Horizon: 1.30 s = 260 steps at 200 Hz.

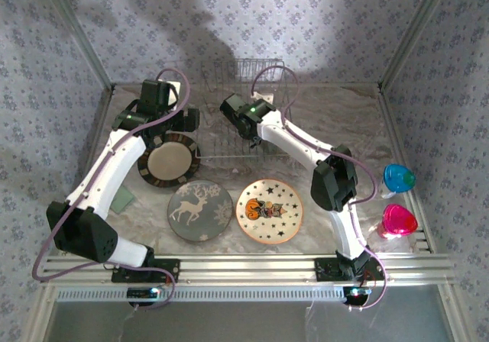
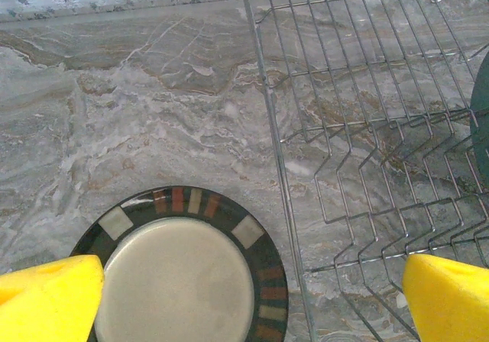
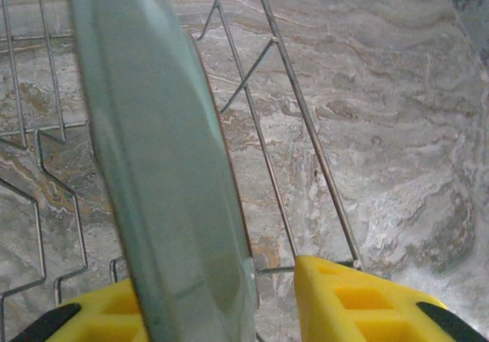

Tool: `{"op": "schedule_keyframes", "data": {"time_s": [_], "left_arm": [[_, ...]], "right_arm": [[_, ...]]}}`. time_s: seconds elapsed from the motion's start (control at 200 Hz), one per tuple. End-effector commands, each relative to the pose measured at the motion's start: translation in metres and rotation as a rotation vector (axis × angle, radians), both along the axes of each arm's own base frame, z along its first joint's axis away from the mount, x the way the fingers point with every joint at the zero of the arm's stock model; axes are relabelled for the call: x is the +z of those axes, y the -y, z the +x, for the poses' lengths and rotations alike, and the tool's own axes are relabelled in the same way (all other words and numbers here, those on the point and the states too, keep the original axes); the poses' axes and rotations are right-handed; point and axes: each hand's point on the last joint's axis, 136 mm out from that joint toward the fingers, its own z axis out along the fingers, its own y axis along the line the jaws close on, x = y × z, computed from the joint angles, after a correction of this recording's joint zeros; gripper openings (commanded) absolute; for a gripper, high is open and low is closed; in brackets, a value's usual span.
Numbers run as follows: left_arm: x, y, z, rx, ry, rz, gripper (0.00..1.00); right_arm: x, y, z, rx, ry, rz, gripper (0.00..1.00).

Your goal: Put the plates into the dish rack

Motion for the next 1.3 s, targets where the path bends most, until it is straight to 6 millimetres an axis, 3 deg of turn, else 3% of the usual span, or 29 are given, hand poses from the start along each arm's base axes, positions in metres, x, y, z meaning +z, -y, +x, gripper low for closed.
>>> {"op": "schedule_keyframes", "data": {"time_s": [0.0,0.17,0.515,0.705,1.099,1.294], "left_arm": [[0.002,0.001,0.003,0.002,0.002,-0.022,0.99],[0.002,0.001,0.004,0.003,0.005,-0.019,0.99],[0.001,0.0,0.004,0.006,0.003,-0.019,0.99],[0.0,0.0,0.004,0.006,0.0,-0.021,0.99],[-0.001,0.0,0.005,0.007,-0.003,-0.022,0.99],[0.0,0.001,0.003,0.006,-0.003,-0.026,0.99]], "right_arm": [[0.02,0.009,-0.009,-0.016,0.022,0.019,0.46],[0.024,0.005,-0.013,0.0,0.03,0.043,0.6],[0.036,-0.002,-0.025,0.039,0.046,0.129,0.77],[0.046,-0.002,-0.031,0.06,0.069,0.176,0.79],[0.048,-0.008,-0.045,0.099,0.073,0.292,0.84],[0.063,-0.003,-0.058,0.12,0.104,0.346,0.86]]}}
